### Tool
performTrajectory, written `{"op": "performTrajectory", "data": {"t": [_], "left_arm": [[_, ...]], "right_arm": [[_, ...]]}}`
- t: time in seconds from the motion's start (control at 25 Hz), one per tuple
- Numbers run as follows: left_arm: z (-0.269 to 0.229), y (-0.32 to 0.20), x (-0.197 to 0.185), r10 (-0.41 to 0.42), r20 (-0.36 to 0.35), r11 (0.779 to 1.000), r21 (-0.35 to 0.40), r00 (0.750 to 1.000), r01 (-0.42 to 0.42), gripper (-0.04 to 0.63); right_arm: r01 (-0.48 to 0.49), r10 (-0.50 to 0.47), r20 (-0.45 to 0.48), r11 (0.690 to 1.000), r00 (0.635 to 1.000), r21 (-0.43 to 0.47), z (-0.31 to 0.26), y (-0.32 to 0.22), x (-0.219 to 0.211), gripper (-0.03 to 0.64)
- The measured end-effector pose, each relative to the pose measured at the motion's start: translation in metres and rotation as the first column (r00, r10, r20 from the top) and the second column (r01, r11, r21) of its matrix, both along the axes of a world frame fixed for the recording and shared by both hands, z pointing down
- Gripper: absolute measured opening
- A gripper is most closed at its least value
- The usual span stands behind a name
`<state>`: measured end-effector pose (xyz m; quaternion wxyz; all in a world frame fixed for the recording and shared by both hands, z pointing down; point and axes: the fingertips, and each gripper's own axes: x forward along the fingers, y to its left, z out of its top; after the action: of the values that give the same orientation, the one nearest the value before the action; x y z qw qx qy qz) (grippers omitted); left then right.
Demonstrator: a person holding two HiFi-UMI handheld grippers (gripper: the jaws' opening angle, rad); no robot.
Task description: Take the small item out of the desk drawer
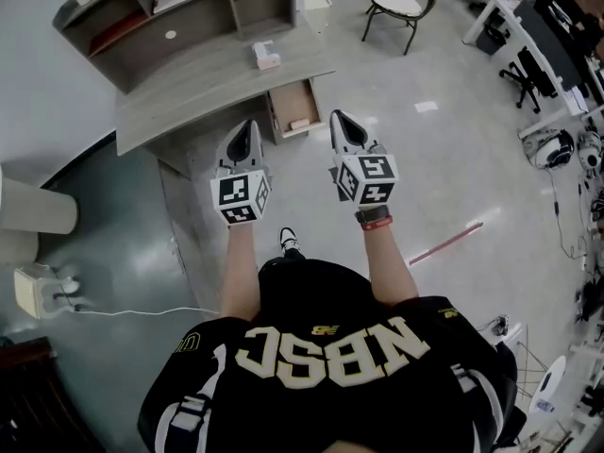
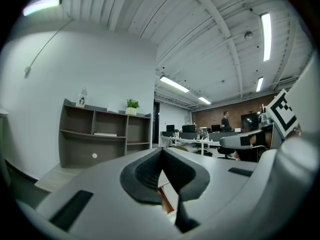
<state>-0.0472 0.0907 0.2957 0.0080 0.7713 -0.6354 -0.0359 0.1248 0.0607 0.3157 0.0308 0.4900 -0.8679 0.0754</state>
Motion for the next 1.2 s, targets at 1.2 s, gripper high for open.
{"op": "performTrajectory", "data": {"t": [1.2], "left_arm": [[0.147, -0.175, -0.045, 0.030, -0.073, 0.964, -0.261, 0.997, -0.048, 0.012]], "right_arm": [[0.097, -0.134, -0.120, 0.956, 0.984, -0.277, 0.155, -0.181, -0.082, 0.006]]}}
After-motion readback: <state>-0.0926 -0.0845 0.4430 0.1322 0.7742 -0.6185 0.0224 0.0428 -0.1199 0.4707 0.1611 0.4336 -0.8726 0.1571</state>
